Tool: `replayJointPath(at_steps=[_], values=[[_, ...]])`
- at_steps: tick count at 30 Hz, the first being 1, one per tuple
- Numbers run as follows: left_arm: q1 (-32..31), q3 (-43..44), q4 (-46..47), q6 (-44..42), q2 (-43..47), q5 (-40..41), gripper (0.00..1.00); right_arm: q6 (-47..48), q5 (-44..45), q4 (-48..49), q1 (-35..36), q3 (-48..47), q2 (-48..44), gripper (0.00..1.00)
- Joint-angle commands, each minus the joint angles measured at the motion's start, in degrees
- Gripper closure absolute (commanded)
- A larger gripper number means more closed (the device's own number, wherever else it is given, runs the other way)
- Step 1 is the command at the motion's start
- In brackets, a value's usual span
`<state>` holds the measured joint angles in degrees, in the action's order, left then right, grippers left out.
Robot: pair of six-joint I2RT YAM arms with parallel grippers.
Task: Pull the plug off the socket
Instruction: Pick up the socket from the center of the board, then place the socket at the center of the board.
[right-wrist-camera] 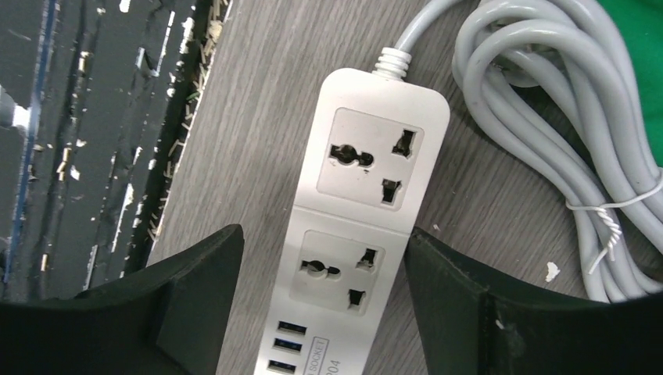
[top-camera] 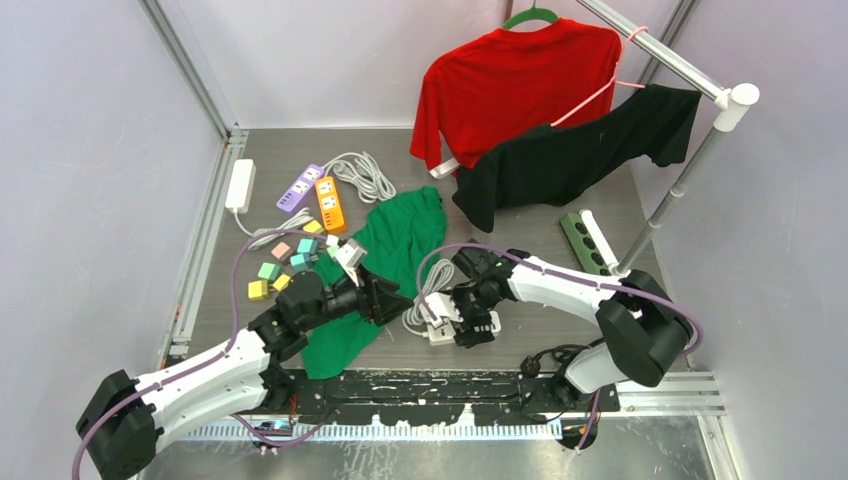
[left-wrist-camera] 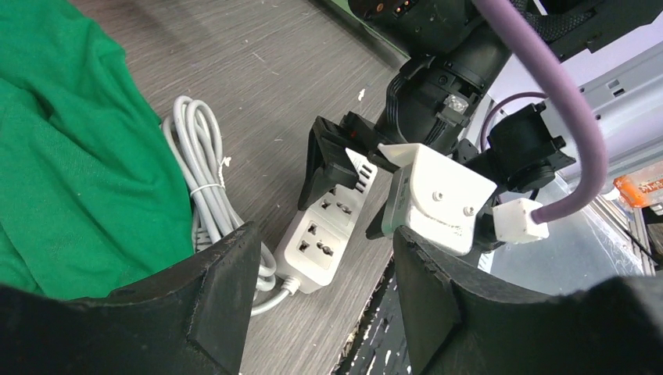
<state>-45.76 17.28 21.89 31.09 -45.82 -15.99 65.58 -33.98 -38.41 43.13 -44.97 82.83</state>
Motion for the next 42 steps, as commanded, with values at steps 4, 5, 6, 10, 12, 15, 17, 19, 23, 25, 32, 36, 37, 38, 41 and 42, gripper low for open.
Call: replayJointPath(at_steps=[4,5,6,10,12,15,17,19,23,25,32,36,37,38,41,42], values=[[-0.15,-0.35,0.28,0.33,1.60,1.13,0.37,-1.43,6.71,3.55,1.08,-0.10,0.78,0.31],[-0.15,-0.32,0.21,0.29,1.62,1.19,0.37,-1.75,7.15,4.05,1.12,-0.02,0.83,0.33],[-0.16,-0.25,0.09,0.33,1.69,1.08,0.37,-2.03,7.57,4.39,1.08,-0.09,0.91,0.35],[-0.20,0.11,-0.95,0.43,2.00,0.87,0.37,-3.08,9.49,4.58,1.12,-0.78,1.03,0.48],[-0.14,0.13,-1.44,0.38,2.42,0.89,0.37,-3.69,10.12,4.27,0.87,-1.25,0.86,0.60],[-0.14,0.04,-2.43,0.37,3.28,0.97,0.37,-2.58,8.32,1.72,-0.96,-2.37,-0.11,0.73],[-0.14,0.04,-3.41,0.33,4.10,1.04,0.37,-0.73,6.37,-0.91,-3.54,-2.97,-1.70,0.77],[-0.20,-0.12,-4.26,0.31,5.22,1.13,0.37,0.80,4.43,-3.08,-7.22,-3.39,-3.82,0.80],[-0.15,-0.19,-5.31,-0.12,6.79,1.48,0.37,0.16,4.46,-4.17,-15.46,-3.84,-8.59,0.83],[-0.13,-0.14,-5.53,-0.31,7.33,1.62,0.37,-3.74,7.41,-1.51,-19.98,-4.10,-10.19,0.85],[-0.14,0.61,-5.41,0.38,6.56,1.01,0.37,-18.04,19.80,9.59,-29.40,-3.34,-9.59,0.91],[-0.12,1.62,-6.53,1.43,5.63,0.52,0.37,-22.65,24.50,12.58,-29.68,-3.58,-5.78,0.90],[-0.12,1.88,-7.10,1.76,5.53,0.65,0.37,-23.35,25.90,13.14,-29.65,-3.76,-4.75,0.88],[-0.18,2.15,-7.71,1.97,5.42,0.82,0.37,-23.99,27.31,13.41,-29.67,-3.99,-3.83,0.82],[-0.13,2.91,-9.74,2.45,4.99,1.34,0.37,-24.63,30.34,13.88,-29.74,-4.62,-1.56,0.66],[-0.19,3.12,-10.31,2.56,4.83,1.50,0.37,-24.69,30.86,13.89,-29.75,-4.75,-1.25,0.62]])
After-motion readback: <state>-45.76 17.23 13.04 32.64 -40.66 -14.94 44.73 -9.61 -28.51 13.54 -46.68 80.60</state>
